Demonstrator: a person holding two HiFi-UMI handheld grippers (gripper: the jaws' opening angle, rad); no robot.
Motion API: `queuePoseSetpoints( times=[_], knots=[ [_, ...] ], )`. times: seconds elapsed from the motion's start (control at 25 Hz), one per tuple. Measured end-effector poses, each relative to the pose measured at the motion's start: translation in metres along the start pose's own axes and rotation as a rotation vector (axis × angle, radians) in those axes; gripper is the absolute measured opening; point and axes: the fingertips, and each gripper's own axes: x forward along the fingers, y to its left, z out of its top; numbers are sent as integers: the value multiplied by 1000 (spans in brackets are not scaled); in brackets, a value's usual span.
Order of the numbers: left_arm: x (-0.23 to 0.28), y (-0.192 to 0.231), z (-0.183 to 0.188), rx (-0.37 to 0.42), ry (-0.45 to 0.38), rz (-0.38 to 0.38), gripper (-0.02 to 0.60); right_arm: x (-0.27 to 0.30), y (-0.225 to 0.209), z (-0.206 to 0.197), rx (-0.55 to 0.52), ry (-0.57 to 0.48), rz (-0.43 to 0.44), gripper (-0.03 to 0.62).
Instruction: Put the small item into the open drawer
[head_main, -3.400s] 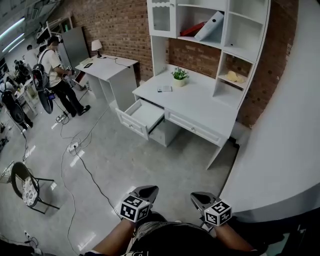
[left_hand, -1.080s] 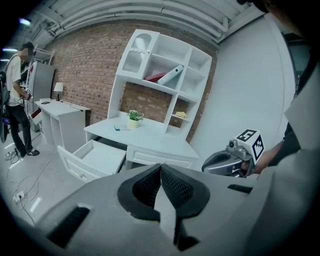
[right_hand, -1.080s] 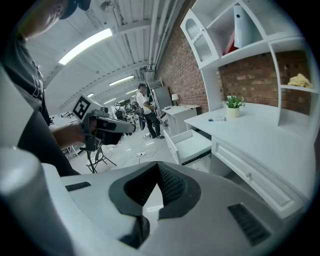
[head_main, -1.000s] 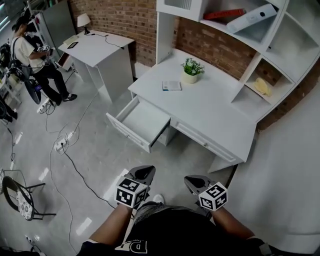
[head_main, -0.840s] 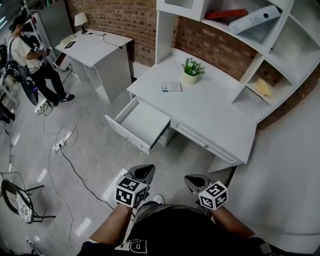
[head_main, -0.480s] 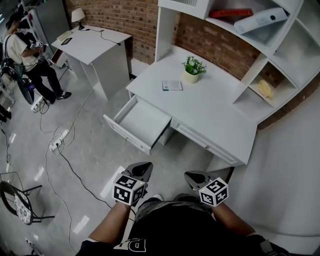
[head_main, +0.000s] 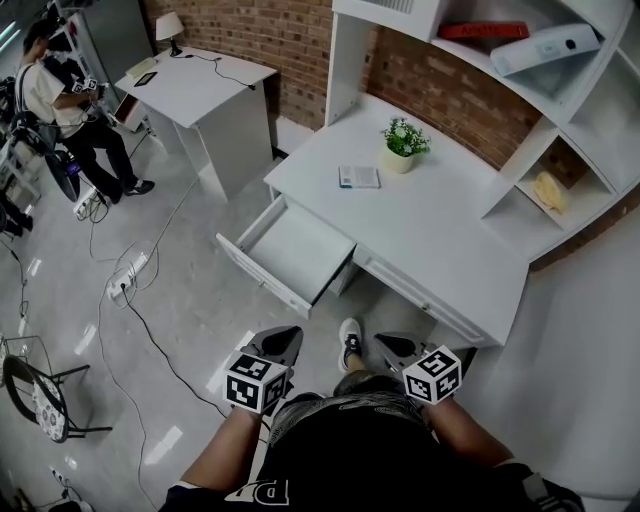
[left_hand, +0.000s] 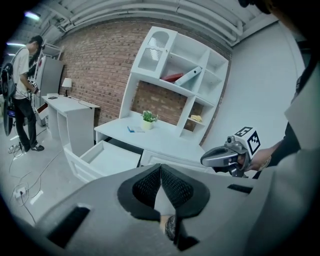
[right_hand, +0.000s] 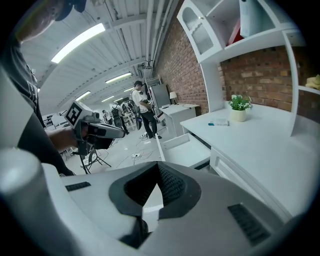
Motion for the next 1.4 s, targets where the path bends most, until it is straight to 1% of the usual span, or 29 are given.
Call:
queuePoseSetpoints(
  times=[0.24,0.44,0.56,0.88,1.08,1.2,1.4],
  knots=[
    [12,24,25,-15,-15,68,17,39,-26,33,-33,5,76,3],
    [29,48,50,-29,-17,129,17,70,-53,73,-89,6,144,4],
    [48,60,66,-40,-25,159,17,82,-81,93,-130,8,154,4],
    [94,83,111,-55,-40,209,17,107,-158,144,-175,1,150,5],
    [127,91,128,-64,-32,232,17,122,-197,160,-169,4,163,5],
    [143,97,136,-82,-22,241,17,133,-210,162,-146,12,192,3],
    [162,107,147,-93,-19,265,17,149,-226,162,-142,27,229,5]
  ],
)
